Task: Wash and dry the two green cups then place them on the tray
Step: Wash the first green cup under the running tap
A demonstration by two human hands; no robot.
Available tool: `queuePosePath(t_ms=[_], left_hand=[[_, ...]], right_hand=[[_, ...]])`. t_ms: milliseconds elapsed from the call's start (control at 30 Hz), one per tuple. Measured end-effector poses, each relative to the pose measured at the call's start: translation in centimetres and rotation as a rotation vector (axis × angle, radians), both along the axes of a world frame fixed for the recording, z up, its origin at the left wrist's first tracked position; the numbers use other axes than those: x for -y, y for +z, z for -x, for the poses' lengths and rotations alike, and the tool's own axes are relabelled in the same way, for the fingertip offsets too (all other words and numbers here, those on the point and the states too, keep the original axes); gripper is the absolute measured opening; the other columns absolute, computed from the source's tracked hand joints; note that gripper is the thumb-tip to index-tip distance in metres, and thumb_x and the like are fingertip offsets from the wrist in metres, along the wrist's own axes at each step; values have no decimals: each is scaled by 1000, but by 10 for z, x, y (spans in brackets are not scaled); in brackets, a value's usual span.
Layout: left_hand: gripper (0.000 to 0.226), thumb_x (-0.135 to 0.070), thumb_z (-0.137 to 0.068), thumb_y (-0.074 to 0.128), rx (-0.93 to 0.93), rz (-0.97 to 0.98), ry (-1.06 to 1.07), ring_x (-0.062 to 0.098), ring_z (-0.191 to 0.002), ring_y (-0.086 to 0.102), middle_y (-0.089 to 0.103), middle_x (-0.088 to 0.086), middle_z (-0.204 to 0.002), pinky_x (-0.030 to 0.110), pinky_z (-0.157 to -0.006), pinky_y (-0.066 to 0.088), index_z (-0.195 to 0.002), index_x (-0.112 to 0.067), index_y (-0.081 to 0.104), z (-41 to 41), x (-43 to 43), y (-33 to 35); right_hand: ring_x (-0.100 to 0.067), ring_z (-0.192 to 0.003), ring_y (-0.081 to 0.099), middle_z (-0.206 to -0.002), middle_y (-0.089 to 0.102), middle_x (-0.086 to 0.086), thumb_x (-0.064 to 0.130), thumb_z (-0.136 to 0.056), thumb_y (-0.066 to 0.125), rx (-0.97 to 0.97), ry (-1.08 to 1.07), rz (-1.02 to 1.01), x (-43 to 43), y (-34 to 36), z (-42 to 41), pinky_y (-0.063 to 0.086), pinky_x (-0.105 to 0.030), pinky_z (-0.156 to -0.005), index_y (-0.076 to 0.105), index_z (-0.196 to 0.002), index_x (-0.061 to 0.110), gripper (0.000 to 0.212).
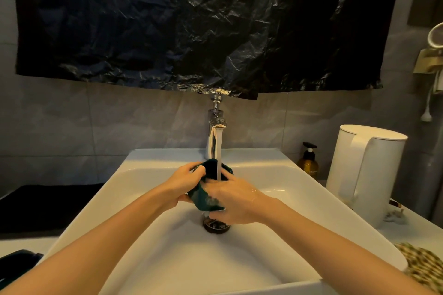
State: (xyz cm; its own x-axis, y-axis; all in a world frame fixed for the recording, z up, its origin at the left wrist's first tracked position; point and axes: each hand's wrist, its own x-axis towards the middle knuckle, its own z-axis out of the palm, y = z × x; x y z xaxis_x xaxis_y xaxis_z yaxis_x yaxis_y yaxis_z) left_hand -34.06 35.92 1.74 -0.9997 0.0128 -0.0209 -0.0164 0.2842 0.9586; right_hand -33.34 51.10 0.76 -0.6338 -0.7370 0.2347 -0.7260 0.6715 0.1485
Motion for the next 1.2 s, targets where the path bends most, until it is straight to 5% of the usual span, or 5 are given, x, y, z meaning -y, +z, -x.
queuePosePath(t_ms=[233,533,833,967,1200], left_hand=[[30,-24,-99,41,-88,-10,39,22,-96,57,57,8,-117,28,-58,54,-128,-28,48,1,3,10],[35,-16,-97,44,-216,37,107,23,-104,52,51,4,-116,31,-73,51,-130,-26,48,5,5,6],[34,-13,-97,45,-259,60,98,17,-100,47,48,0,-112,27,-75,46,-129,-24,48,5,4,5],[33,-15,-97,46,-252,33,127,21,-102,51,52,3,-115,32,-76,51,-128,-23,49,5,6,6],[30,-24,-99,43,-147,-57,132,25,-98,56,53,7,-115,29,-60,53,-128,-21,46,4,6,16]], right_hand=[[-25,-121,53,-120,65,-7,39,-93,52,-356,-129,-189,-2,-4,11,-13,-42,-116,55,-131,14,45],[-34,-102,59,-115,64,-11,-3,-85,57,156,2,277,8,-14,2,53,-44,-80,62,-115,13,35],[-33,-112,55,-119,63,-11,7,-92,53,20,-15,97,1,-11,0,43,-38,-101,55,-118,15,27],[-22,-115,56,-111,69,-6,6,-89,52,-270,-33,-129,-15,1,13,1,-37,-119,67,-109,18,28],[-10,-101,42,-108,46,2,13,-81,66,56,-187,802,0,4,12,40,-20,-82,54,-104,17,26]])
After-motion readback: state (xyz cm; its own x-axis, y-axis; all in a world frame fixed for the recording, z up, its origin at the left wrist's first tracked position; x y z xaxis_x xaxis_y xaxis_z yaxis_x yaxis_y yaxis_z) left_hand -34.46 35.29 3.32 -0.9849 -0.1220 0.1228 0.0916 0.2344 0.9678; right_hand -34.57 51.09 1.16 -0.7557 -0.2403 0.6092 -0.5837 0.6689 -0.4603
